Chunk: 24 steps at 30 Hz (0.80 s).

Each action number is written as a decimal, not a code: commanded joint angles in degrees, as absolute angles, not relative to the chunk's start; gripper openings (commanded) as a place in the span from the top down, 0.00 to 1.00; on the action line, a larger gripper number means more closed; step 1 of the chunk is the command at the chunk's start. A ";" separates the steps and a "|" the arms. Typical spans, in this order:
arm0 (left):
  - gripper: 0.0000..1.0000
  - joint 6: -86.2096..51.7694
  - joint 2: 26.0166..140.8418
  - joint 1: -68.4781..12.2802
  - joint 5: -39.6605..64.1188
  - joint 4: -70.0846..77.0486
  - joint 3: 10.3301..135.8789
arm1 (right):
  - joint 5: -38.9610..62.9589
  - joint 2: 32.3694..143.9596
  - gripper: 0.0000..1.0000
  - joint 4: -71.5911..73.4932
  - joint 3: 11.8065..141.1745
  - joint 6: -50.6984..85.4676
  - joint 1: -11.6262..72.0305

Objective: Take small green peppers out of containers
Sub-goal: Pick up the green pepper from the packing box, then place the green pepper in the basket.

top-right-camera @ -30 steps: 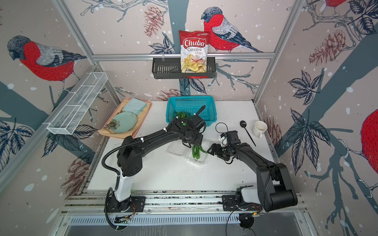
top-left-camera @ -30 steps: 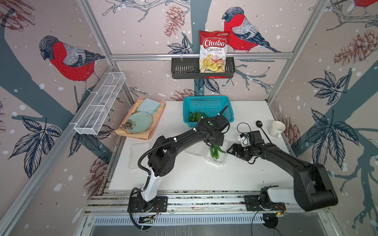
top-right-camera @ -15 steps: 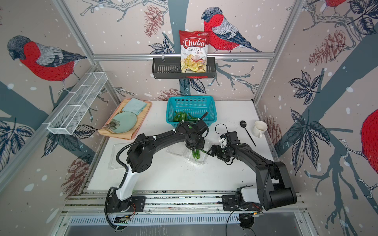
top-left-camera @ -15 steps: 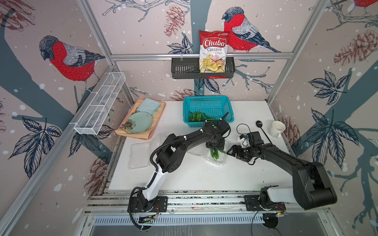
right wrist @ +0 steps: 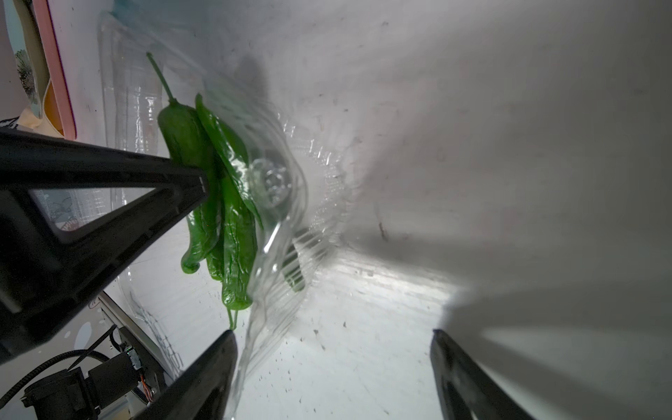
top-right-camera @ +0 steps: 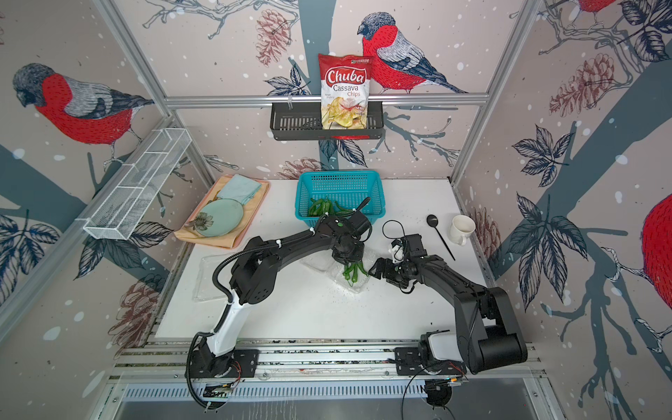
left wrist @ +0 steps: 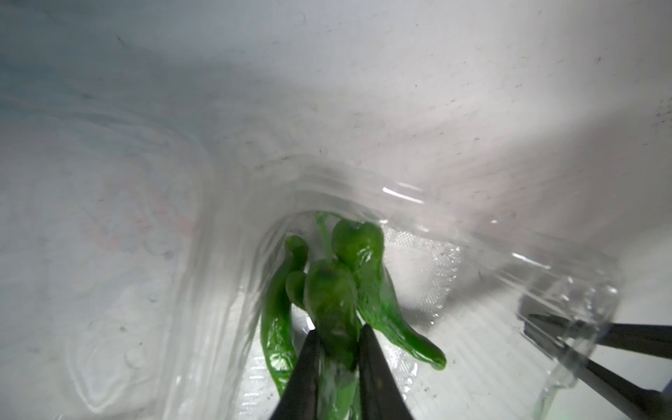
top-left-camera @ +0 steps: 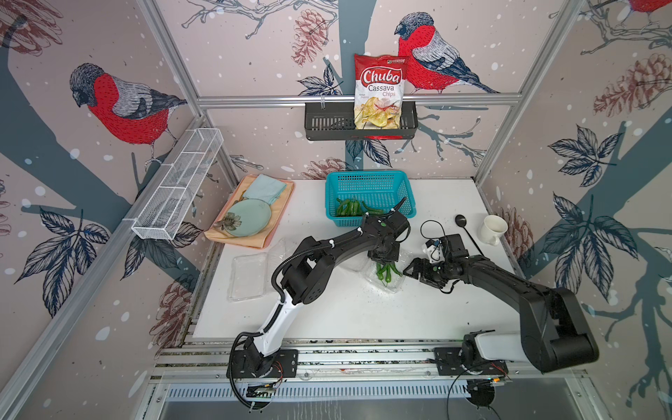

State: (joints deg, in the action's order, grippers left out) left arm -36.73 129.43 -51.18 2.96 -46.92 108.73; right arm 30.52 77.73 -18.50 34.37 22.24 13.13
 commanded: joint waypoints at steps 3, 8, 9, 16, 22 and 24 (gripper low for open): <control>0.85 -35.77 127.69 -51.15 1.77 -48.72 109.55 | 30.77 77.76 0.16 -17.73 34.02 21.64 13.09; 0.86 -35.59 124.53 -51.15 1.35 -49.11 109.32 | 30.90 78.04 0.16 -17.41 34.01 21.62 13.10; 0.87 -35.42 123.90 -51.15 1.40 -49.17 109.34 | 30.91 78.18 0.16 -17.34 34.10 21.63 13.10; 0.88 -33.59 120.86 -51.11 0.15 -51.42 111.27 | 30.98 78.68 0.16 -17.23 34.64 21.63 13.05; 0.88 -26.04 119.36 -50.26 1.96 -47.00 114.62 | 30.84 79.23 0.16 -17.38 34.45 21.41 13.10; 0.88 -24.10 120.71 -48.98 1.76 -47.44 118.38 | 30.54 79.11 0.16 -17.92 34.41 21.32 13.10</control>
